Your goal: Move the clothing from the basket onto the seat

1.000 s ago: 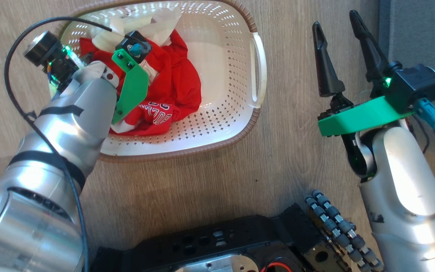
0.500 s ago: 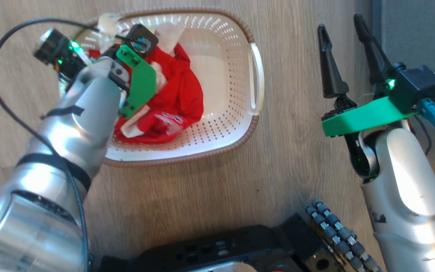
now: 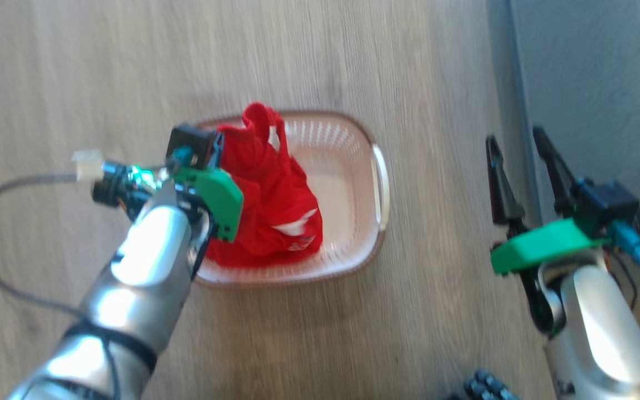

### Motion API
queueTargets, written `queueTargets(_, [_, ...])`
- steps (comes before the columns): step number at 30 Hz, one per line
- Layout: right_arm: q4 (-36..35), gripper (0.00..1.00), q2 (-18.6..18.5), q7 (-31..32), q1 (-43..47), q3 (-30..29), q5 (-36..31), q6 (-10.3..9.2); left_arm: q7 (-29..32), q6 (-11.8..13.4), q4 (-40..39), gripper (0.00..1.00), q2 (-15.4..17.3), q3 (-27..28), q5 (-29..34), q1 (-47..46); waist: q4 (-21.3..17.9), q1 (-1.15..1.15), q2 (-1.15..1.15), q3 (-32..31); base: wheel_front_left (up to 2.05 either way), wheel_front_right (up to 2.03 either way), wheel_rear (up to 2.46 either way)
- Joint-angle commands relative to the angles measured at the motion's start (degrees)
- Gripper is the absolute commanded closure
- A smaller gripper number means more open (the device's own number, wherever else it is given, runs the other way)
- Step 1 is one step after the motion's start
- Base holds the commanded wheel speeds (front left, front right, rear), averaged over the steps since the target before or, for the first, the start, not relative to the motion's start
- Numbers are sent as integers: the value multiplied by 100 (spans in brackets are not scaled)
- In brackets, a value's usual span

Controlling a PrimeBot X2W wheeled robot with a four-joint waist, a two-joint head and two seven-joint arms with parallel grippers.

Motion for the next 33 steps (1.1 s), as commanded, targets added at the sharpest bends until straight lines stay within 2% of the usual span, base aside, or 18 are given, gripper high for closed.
queueTargets(1, [-119,0,54,-37,263,40,-74,-1,-75,48,-618,100,258,288,-63,356,224,0,0,-922,0,0,0])
queueTargets(4, [-73,0,54,-37,506,-60,-145,-1,-77,210,-1565,100,436,579,-90,1019,299,0,0,-1357,0,0,0])
queueTargets(8, [-28,0,54,-37,776,-167,-223,-1,-78,304,-2653,100,545,923,-96,1840,378,0,0,-1808,0,0,0])
queueTargets(14, [-8,0,54,-37,1006,-211,-291,-1,-79,387,-3562,100,589,1228,-51,2625,385,0,0,-2231,0,0,0])
queueTargets(20, [21,0,54,-37,1142,-223,-321,-1,-79,389,-3878,100,611,1427,-70,2993,361,0,0,-2467,0,0,0])
queueTargets(33, [104,0,-60,-37,1199,-117,-421,-1,-79,322,-3845,100,668,1616,-89,3152,370,0,0,-2655,0,0,0])
